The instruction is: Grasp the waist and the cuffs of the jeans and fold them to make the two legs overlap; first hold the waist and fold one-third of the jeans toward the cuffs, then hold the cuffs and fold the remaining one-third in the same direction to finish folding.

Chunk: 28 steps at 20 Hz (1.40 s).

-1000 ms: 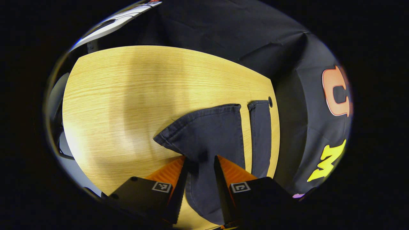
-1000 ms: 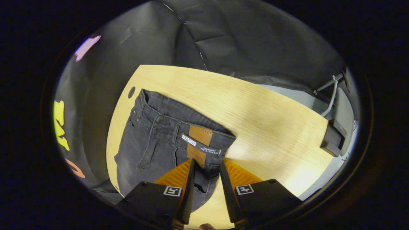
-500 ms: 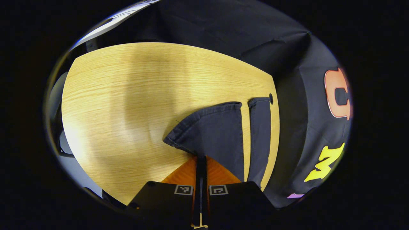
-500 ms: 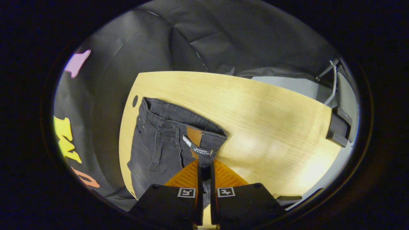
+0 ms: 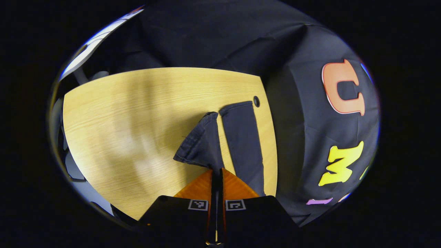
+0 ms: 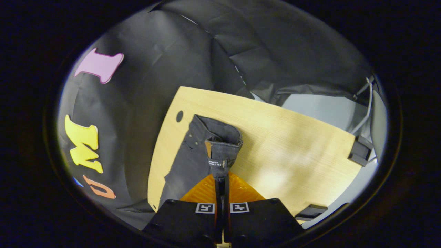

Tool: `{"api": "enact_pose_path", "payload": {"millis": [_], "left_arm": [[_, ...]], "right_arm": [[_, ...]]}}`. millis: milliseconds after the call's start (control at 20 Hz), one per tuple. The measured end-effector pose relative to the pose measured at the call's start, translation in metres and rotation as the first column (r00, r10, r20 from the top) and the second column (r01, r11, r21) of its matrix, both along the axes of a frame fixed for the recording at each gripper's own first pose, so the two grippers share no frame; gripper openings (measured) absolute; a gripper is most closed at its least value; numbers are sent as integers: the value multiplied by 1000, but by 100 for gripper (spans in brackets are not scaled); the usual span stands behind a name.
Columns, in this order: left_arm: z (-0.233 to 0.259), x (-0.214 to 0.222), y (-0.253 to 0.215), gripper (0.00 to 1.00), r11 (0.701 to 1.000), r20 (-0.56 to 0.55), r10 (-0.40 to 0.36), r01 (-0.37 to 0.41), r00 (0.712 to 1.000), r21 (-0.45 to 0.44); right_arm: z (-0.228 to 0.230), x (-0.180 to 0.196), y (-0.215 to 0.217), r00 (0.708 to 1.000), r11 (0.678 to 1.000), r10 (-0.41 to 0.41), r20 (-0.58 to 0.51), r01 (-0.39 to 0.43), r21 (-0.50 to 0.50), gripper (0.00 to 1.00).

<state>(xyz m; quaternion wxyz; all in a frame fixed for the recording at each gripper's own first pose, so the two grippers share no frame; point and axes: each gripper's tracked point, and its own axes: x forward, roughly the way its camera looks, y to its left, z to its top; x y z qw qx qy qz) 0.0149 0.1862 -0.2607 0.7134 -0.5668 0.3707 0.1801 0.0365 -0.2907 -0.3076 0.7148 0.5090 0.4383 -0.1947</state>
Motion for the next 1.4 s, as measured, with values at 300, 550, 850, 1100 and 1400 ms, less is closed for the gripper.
{"api": "enact_pose_path", "payload": {"millis": [300,550,850,1100,1400], "left_arm": [[20,73,2,4,994,15,-105,104,994,32],[7,148,3,4,986,13,-164,163,986,45],[-48,216,1,4,964,-15,-249,250,968,94],[-96,237,-1,4,953,-67,-275,281,959,116],[-103,241,-1,11,951,-111,-270,283,956,127]], "right_arm": [[17,69,-2,997,997,77,30,-76,-33,2],[4,129,1,994,993,108,24,-107,-50,1],[-54,178,6,994,993,113,-3,-113,-29,1],[-88,196,15,987,984,155,-44,-159,-85,0],[-87,202,20,986,980,164,-40,-167,-105,17]]}}
